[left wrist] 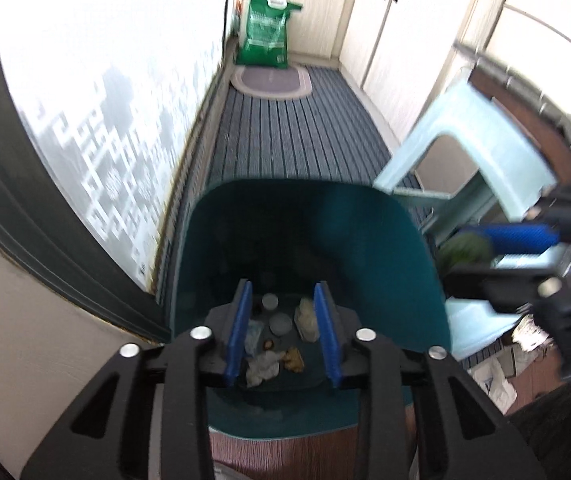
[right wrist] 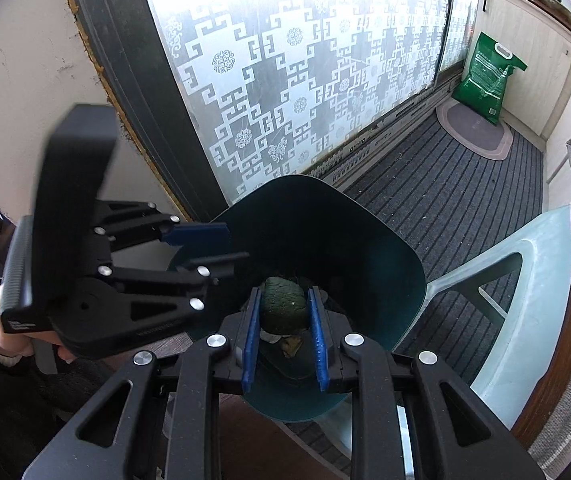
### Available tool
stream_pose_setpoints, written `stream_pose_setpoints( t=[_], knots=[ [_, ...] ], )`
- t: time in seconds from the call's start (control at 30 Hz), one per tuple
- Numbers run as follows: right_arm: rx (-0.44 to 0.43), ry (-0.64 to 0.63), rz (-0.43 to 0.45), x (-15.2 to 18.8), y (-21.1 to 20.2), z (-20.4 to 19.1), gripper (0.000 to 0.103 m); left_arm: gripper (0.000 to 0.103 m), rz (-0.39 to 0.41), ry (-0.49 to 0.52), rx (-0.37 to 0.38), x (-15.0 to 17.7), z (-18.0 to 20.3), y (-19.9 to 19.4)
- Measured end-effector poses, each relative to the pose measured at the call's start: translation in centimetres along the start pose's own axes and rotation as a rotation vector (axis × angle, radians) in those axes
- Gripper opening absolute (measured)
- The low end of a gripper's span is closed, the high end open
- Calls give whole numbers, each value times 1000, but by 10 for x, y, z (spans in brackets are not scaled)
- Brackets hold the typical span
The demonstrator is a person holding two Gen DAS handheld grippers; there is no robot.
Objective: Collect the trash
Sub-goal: 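Carry the snack bag and green fruit over the teal bin and release both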
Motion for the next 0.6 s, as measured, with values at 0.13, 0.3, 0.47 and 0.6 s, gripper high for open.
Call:
stream_pose_setpoints(
  t=[0.13, 0.3, 0.47, 0.6],
  knots=[
    [-14, 9, 6, -1, 8, -3, 23, 28, 90, -27, 13, -16, -4, -21],
    [-7, 15, -23, 3, 27, -4, 23, 23, 188, -47, 23, -29, -3, -45],
    [-6, 16, -65, 10, 48, -6, 23, 21, 263, -55, 42, -41, -5, -68],
    [3, 27, -105, 19, 66, -2, 23, 21, 322, -59, 71, -47, -4, -86]
  ],
)
Point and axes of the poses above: each gripper's, at about its wrist camera, not at the fingertips, and y roughly the way its jaws point, z to its right, x to its underside, the point moved 9 cm from there along y, roughly the way its jaws point, and after that the axes turned 2 degrees about -z, right-handed, at the moved point
